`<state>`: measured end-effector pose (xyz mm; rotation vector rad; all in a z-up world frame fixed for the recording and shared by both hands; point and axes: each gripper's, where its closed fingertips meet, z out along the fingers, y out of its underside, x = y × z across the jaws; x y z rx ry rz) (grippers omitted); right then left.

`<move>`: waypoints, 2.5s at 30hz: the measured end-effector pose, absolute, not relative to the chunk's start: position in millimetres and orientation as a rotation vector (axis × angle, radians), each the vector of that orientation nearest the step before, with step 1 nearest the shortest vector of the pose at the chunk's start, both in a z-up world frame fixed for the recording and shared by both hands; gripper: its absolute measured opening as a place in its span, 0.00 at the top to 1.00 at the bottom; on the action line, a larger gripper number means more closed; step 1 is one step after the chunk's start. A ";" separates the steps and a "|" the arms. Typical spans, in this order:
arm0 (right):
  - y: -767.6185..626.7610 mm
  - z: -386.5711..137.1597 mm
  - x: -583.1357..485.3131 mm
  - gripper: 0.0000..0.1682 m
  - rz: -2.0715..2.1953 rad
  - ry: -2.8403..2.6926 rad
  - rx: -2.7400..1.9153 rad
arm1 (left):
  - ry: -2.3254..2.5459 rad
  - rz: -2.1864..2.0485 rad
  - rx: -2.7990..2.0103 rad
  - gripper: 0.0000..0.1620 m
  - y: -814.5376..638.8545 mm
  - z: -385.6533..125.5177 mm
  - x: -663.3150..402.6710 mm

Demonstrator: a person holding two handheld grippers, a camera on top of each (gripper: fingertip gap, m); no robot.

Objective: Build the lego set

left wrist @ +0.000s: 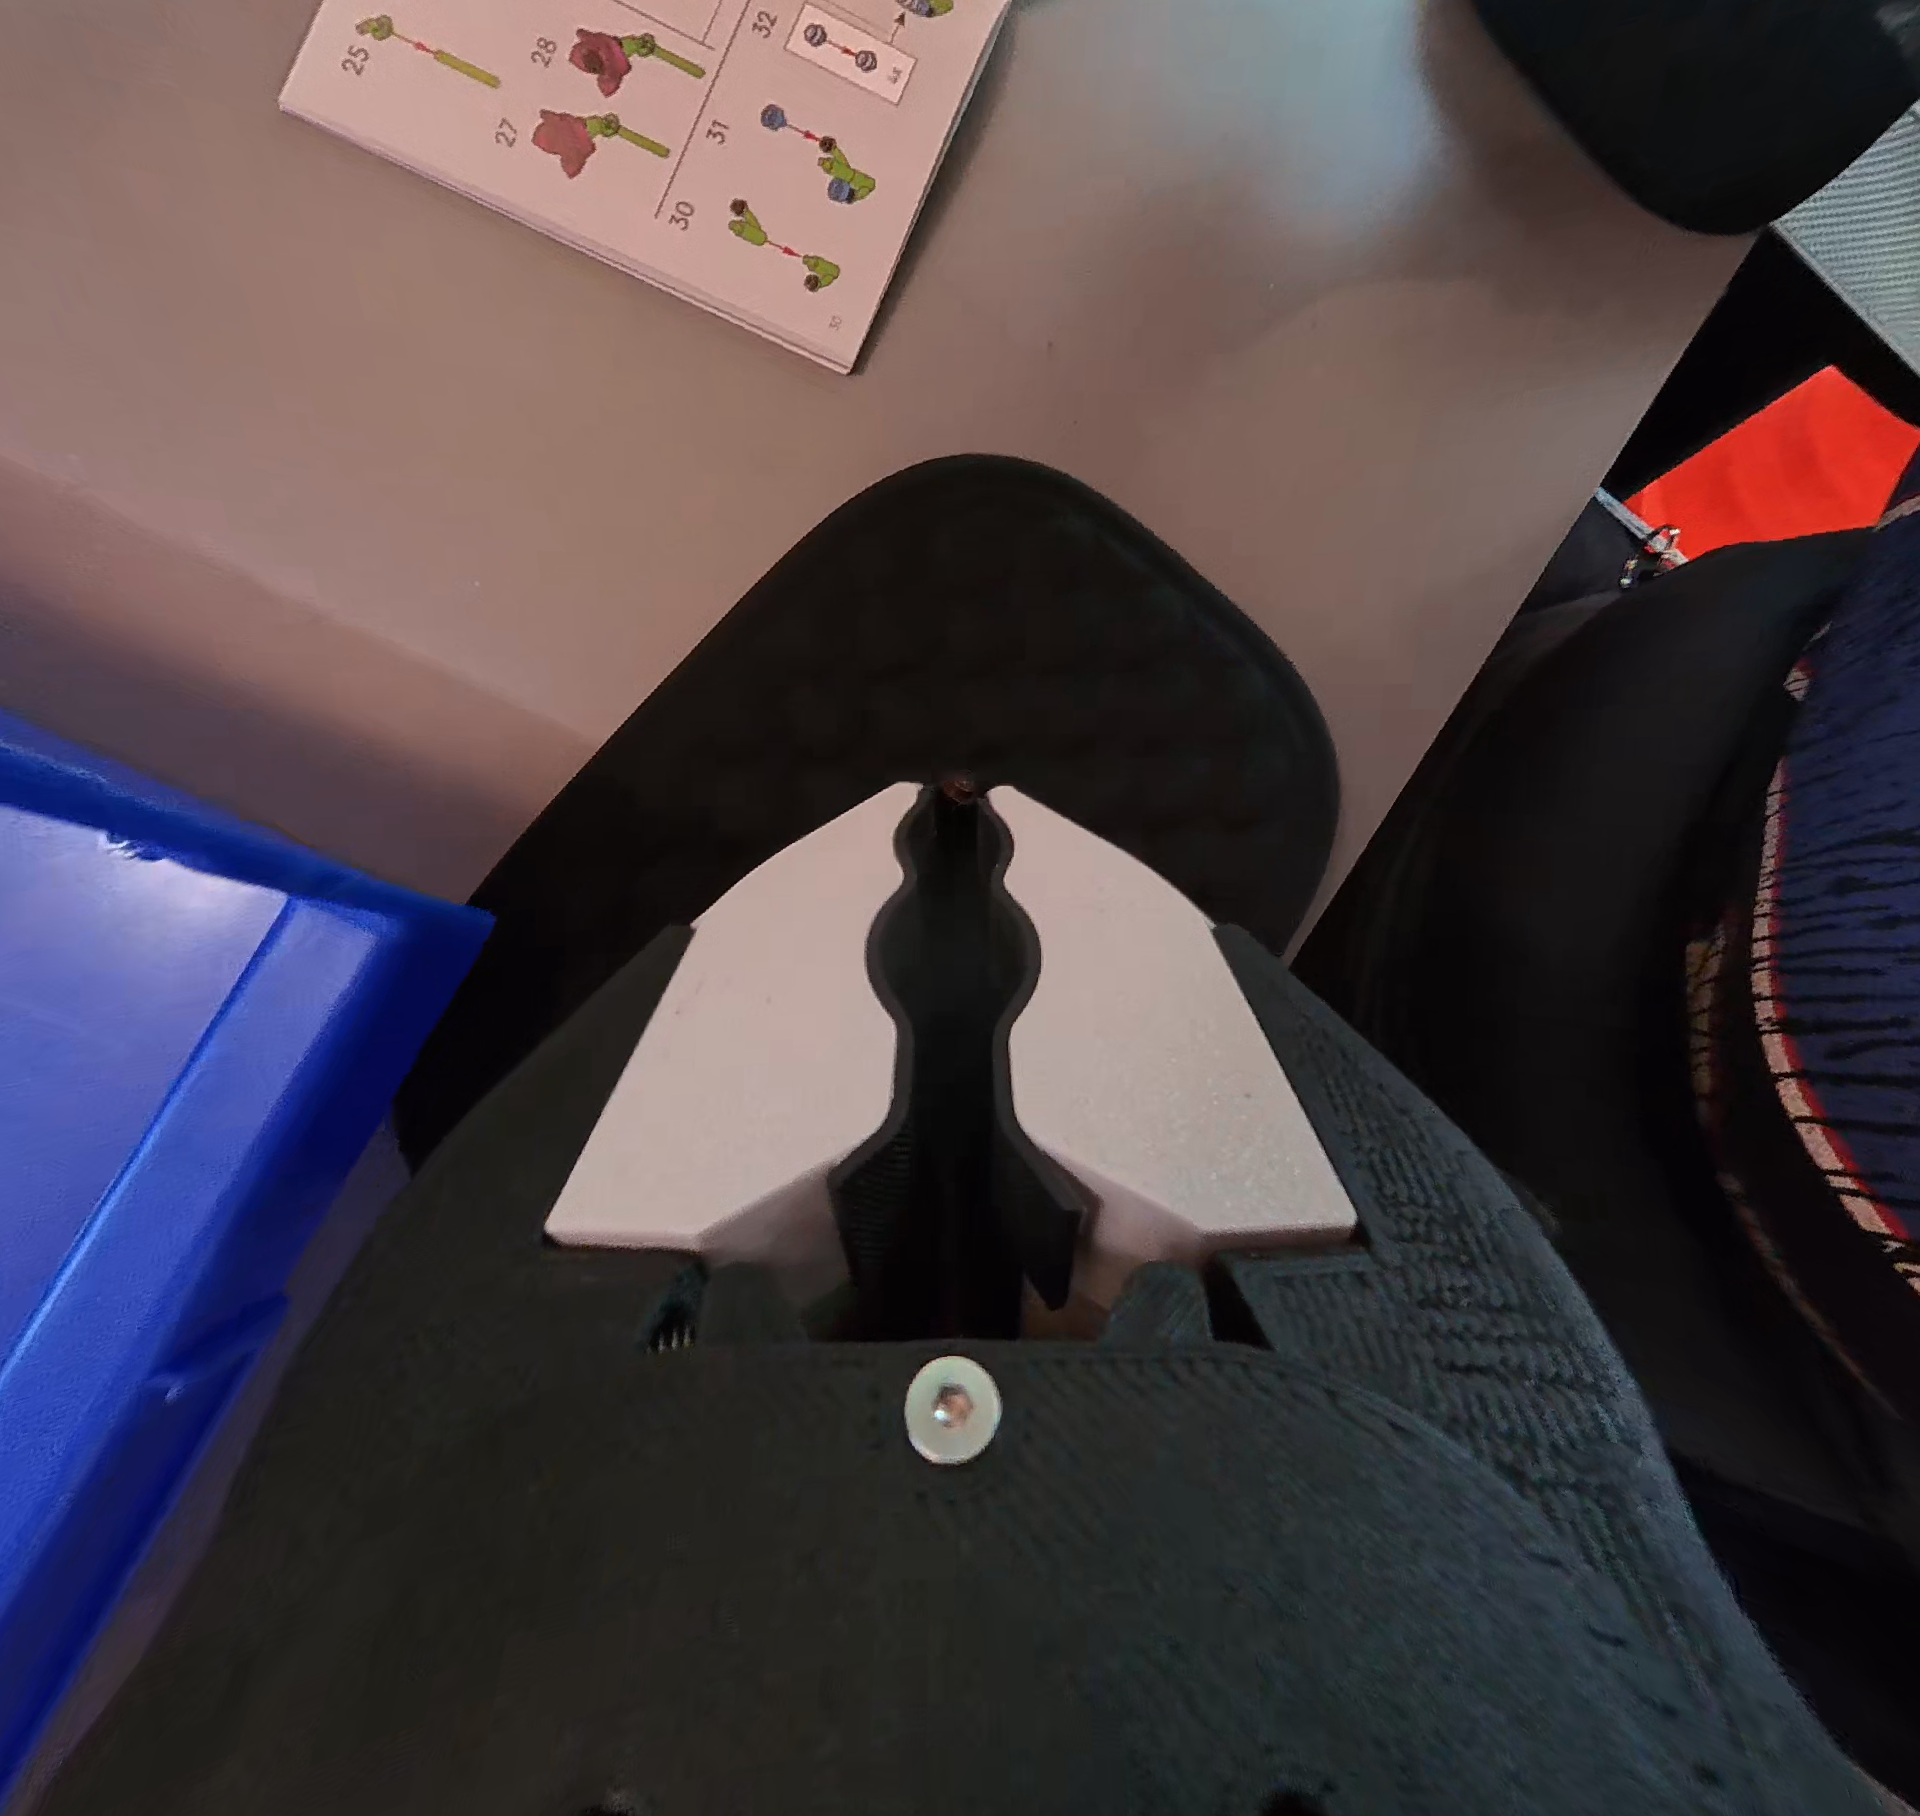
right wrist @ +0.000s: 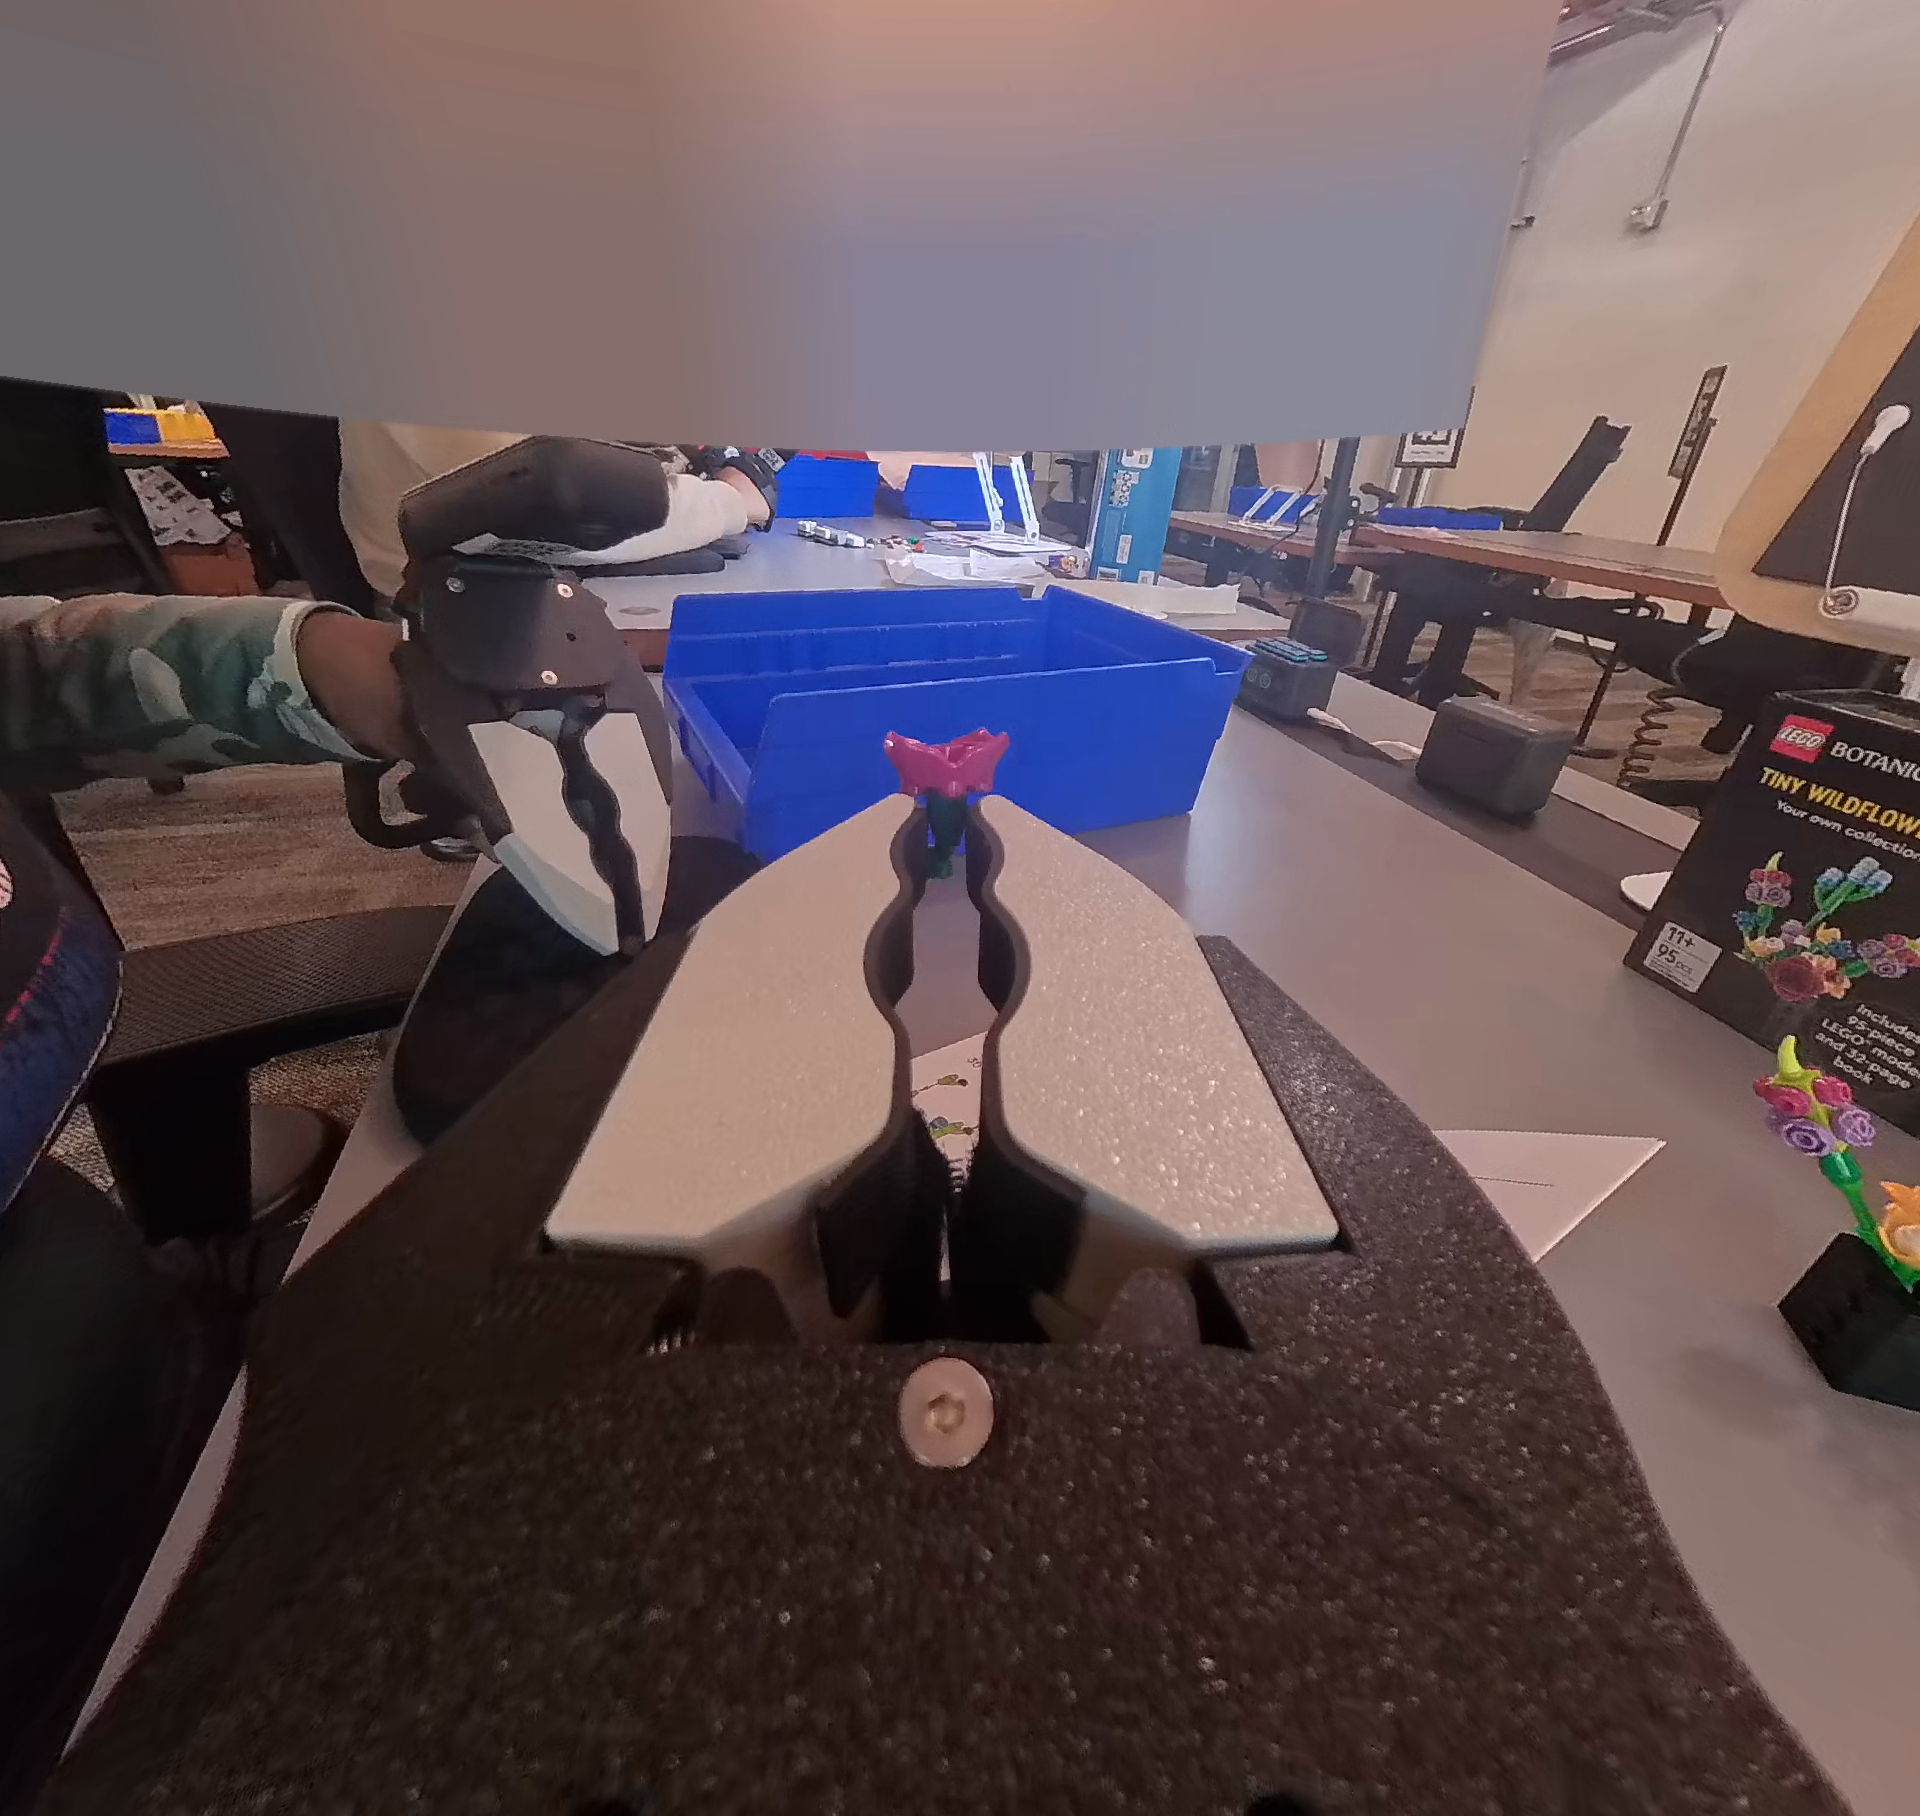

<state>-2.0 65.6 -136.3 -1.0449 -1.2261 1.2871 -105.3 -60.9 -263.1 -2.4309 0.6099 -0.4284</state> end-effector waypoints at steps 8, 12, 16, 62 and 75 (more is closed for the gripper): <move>65.8 -136.8 -2.4 0.96 1.284 -1.226 -1.046 | 0.633 -0.405 -2.462 0.90 -64.5 -266.1 -109.9; 66.1 -137.2 -2.5 0.96 1.287 -1.225 -1.049 | 0.666 -0.377 -2.454 0.90 -66.5 -261.7 -113.6; 65.9 -137.6 -2.8 0.96 1.283 -1.227 -1.048 | 0.738 -0.314 -2.404 0.93 -65.8 -256.2 -113.3; 34.3 -198.3 -27.6 0.96 0.594 -1.718 -0.831 | 0.655 -0.435 -1.806 0.98 -7.0 -173.4 -45.7; 13.1 -207.9 -34.1 0.96 0.343 -1.800 -0.624 | 0.744 -0.289 -1.968 0.98 -1.1 -203.5 -35.8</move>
